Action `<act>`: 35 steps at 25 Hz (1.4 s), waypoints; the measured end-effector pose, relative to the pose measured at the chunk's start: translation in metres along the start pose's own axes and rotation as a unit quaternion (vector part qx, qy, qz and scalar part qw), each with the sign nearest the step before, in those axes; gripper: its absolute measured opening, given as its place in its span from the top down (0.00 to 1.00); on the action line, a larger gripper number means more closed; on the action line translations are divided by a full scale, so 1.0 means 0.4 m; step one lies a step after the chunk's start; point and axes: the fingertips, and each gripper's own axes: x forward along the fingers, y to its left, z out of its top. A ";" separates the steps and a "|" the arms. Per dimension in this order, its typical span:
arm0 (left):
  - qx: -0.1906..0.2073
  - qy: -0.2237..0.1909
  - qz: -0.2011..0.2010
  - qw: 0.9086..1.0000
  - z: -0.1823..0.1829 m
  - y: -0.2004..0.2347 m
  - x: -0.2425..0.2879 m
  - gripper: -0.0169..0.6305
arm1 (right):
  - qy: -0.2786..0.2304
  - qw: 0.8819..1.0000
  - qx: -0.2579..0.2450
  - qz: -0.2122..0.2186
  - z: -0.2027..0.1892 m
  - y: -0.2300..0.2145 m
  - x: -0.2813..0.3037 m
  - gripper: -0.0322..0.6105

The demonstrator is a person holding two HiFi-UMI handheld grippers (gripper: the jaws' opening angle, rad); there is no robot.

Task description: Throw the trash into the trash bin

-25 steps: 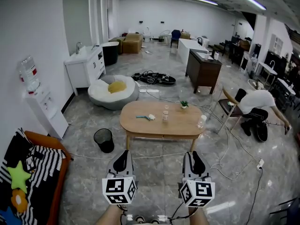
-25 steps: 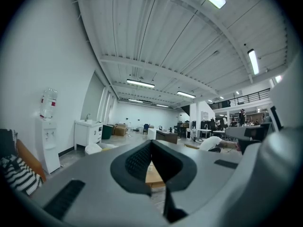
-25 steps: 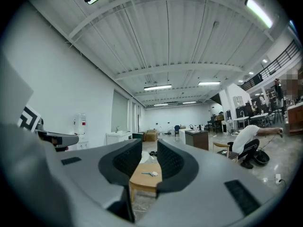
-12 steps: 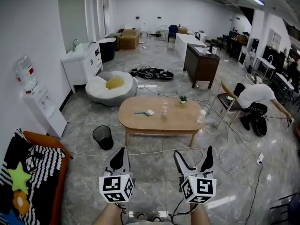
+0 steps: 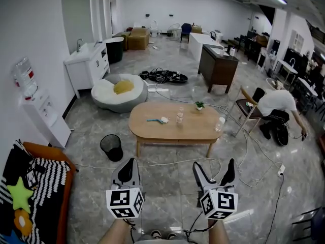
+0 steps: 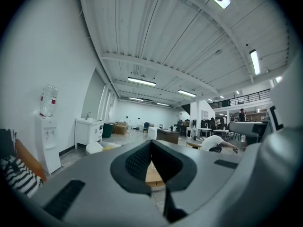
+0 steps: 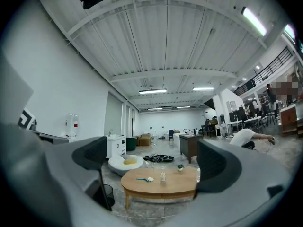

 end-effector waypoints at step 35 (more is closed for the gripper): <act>-0.013 0.028 0.049 0.998 0.011 0.130 0.791 0.99 | 0.018 0.999 0.044 0.010 -0.107 -0.241 0.831 0.04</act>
